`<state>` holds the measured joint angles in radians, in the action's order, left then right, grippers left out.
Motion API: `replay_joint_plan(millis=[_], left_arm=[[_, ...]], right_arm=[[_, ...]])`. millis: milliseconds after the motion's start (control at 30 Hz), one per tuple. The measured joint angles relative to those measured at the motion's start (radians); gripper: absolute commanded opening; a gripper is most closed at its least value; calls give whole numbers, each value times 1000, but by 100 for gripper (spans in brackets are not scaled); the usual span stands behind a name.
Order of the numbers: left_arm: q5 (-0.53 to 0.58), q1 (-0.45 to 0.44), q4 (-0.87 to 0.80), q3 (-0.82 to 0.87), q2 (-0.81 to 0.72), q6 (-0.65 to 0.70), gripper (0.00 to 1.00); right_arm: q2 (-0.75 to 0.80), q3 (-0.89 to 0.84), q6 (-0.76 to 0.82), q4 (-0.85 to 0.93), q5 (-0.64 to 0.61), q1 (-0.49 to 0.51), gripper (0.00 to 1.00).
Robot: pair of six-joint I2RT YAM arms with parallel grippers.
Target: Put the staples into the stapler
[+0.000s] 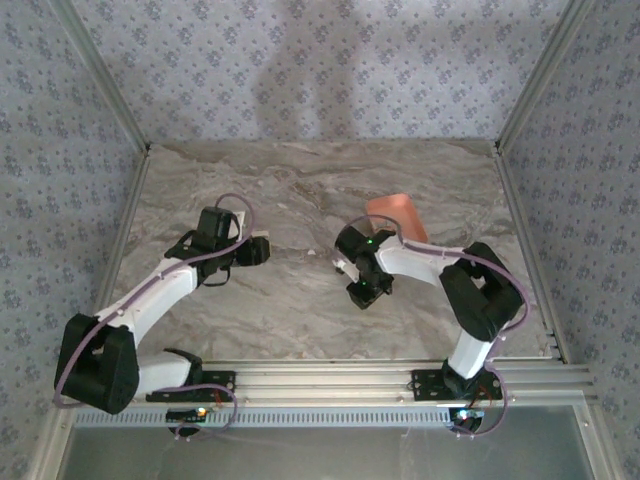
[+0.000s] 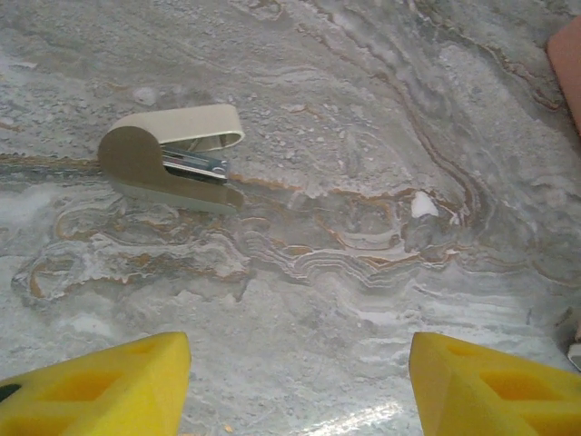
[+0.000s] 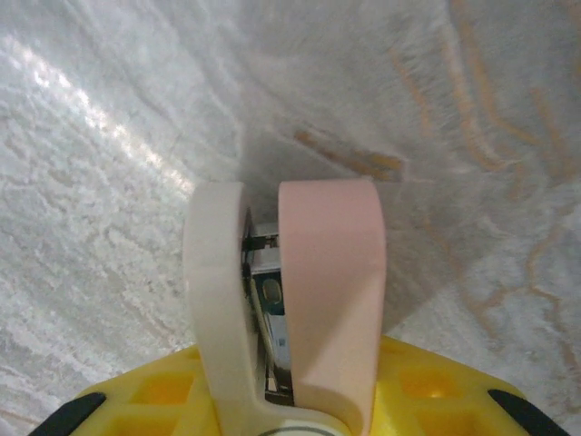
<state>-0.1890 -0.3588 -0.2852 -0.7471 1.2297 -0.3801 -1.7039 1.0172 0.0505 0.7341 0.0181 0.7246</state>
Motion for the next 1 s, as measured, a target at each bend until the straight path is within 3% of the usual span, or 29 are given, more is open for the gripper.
replay_joint_plan(millis=[267,533,1000], left_arm=[[-191,-21,87,11,-19,-35,65],[-344,-171,230,10,-10,-60,63],[-369,-227,343,4,23,-97,60]], right_arm=[[224,-89,35,-254,-47,35,28],[345,-179,129,-560,-102,134,27],[363,-195,183,-721,-128,177,27]])
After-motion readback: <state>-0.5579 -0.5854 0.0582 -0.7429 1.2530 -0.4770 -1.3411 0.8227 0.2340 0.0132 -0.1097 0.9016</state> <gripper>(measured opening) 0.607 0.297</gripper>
